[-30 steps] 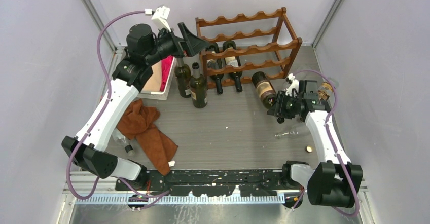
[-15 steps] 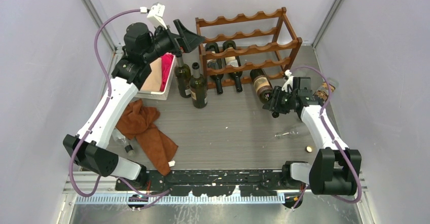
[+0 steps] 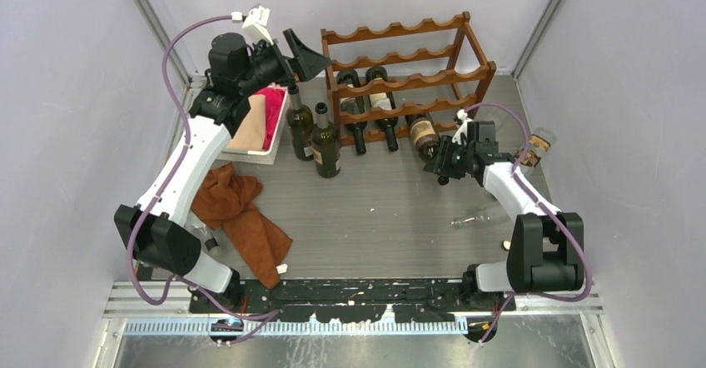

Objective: Put the wine bottle on the wine rack
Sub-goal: Place the wine bottle in the wine rack.

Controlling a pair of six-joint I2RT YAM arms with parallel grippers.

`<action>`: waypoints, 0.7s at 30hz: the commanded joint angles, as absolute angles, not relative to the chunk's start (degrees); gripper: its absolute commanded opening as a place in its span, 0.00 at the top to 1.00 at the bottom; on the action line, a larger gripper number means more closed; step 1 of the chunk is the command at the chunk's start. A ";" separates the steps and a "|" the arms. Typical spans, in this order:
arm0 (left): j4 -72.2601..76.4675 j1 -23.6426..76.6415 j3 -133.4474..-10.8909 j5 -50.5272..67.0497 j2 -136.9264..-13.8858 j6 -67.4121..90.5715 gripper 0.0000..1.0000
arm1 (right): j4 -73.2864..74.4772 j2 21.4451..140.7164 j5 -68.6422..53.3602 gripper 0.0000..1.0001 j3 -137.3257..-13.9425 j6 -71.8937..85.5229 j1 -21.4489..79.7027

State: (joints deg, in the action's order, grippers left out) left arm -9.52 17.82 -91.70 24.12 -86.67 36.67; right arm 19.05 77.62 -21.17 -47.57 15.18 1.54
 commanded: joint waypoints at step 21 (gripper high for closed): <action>-7.66 10.09 -100.63 29.90 -95.71 40.52 0.03 | -1.61 92.67 -15.30 0.99 -59.79 5.41 5.23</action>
State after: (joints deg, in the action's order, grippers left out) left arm -8.69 11.20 -96.20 29.19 -94.83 40.07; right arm 9.37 92.29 -16.29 -55.40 7.99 4.08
